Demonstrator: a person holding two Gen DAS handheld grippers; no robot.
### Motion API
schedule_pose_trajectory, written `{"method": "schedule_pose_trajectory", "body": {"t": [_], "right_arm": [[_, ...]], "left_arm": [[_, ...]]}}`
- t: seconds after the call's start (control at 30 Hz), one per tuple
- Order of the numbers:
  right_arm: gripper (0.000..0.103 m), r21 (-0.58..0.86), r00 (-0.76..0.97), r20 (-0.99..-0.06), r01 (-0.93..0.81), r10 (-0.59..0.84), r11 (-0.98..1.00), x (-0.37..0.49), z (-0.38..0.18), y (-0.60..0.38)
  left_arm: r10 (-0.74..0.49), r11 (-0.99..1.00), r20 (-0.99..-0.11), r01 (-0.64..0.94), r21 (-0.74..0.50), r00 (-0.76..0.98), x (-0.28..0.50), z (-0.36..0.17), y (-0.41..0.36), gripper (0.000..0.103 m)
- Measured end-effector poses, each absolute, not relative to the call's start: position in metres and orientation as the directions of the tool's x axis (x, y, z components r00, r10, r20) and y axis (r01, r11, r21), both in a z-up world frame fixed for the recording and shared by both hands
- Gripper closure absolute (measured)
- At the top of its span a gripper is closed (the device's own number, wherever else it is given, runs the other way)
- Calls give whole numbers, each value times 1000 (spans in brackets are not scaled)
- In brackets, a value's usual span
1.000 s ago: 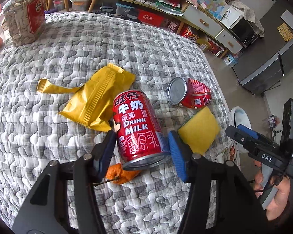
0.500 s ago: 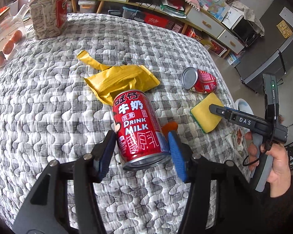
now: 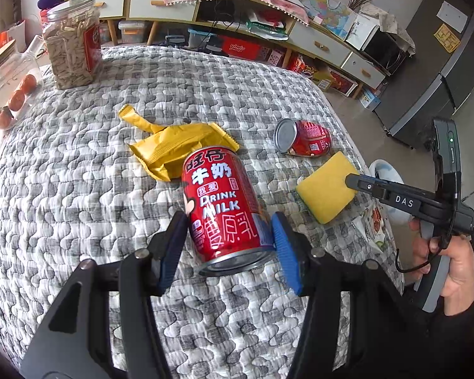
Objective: Collect trash
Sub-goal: 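Grasp the red Drink Milk can with the left tool while the right tool grasps the yellow sponge, then carry the can with the left tool and sponge with the right tool into the bin, releasing both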
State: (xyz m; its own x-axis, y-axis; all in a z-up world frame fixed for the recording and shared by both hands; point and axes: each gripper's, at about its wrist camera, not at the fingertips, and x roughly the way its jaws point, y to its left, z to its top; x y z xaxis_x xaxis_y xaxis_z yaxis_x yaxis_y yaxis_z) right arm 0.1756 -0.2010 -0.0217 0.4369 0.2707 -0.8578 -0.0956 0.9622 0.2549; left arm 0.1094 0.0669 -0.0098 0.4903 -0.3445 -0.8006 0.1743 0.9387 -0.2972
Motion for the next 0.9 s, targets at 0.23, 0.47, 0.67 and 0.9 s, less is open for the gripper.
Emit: {"method": "schedule_pose_trajectory", "body": {"t": [0.23,0.47,0.67,0.9], "right_arm": [[84,269,494,-821,-108,287,957,155,3,-216],[84,296,542,-791,-69,285,953,142,19,-249],[84,315,576,-777,6,254,949,134,25,-288],[84,343,613,-760,96,216,934,115,31,-340]], "left_arm": [[-353,935,-793,197,-293,496,107,-6,54,47],[-366,930,-785,224,-291,501,106,-2,38,47],[-393,918,-770,259,-300,502,106,6,16,47],[-419,905,-768,293,-308,485,111,6,-21,47]]}}
